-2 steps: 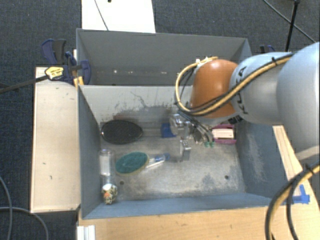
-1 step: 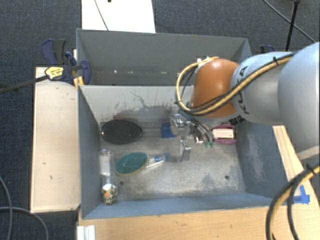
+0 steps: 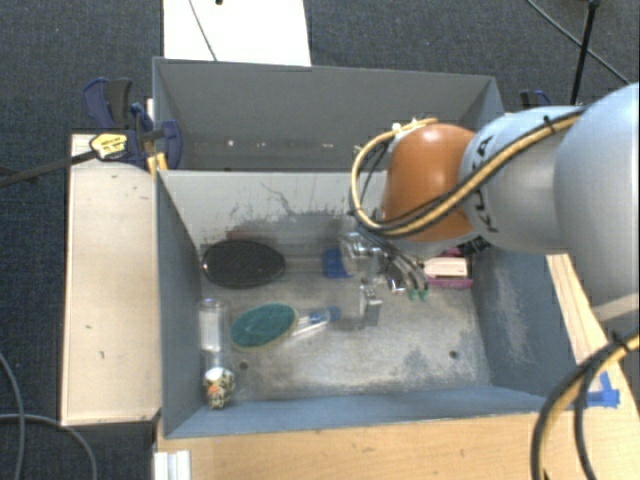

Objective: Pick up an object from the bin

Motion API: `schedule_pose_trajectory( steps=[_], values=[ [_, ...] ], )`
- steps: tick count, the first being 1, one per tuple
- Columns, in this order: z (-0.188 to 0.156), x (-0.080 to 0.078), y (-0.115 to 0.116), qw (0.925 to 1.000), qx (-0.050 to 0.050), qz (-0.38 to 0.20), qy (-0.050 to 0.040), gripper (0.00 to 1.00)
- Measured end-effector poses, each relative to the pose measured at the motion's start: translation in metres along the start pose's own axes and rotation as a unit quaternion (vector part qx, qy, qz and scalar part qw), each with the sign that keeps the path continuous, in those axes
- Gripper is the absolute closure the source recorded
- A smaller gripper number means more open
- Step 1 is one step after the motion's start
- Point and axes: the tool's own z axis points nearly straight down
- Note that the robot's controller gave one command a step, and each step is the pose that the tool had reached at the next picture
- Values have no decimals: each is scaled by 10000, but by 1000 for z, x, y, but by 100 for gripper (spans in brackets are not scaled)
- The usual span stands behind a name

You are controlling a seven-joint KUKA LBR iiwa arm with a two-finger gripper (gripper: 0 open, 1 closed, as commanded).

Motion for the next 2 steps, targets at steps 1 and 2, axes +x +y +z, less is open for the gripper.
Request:
schedule_pose_trajectory(
  steps=[1, 2],
  values=[
    [2, -10, 2, 9914, -7, 1307, 38, 0],
    [3, -9, -1, 9857, -3, 1682, 43, 0]
  ],
)
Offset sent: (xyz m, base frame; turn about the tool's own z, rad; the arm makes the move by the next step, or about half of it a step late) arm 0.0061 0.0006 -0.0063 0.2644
